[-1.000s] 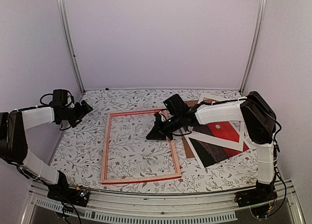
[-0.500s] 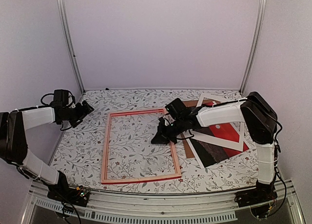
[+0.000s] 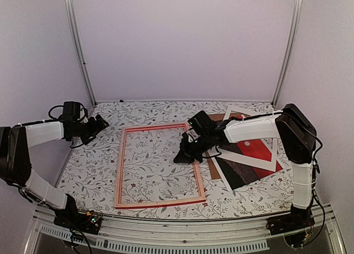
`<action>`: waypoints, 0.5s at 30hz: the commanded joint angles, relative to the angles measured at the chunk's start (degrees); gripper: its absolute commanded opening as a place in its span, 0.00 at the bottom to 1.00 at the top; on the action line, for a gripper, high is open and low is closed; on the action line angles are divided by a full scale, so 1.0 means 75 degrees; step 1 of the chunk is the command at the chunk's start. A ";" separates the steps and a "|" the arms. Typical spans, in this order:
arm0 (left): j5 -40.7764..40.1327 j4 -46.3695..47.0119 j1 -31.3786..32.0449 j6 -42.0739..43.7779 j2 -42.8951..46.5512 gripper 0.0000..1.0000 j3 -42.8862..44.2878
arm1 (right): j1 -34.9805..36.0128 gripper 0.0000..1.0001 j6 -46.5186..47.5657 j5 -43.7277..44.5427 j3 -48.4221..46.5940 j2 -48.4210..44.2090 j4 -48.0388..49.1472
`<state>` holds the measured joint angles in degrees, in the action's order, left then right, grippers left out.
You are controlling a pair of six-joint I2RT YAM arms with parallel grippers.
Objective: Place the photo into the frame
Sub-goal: Place the glass panel at the frame body.
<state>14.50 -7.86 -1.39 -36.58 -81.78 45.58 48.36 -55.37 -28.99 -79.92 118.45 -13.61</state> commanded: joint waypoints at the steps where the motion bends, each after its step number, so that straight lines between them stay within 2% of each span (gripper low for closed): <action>1: -0.0056 0.0100 0.0081 0.0116 -0.0069 0.96 0.0086 | -0.0014 0.00 0.0151 0.0194 -0.0119 -0.0314 -0.0159; 15: -0.0067 0.0092 0.0081 0.0124 -0.0101 0.96 0.0091 | -0.0014 0.00 0.0396 0.0290 -0.0477 -0.0197 -0.0375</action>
<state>14.44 -7.88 -1.30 -36.45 -81.78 45.58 48.36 -53.87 -27.97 -81.08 118.45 -16.05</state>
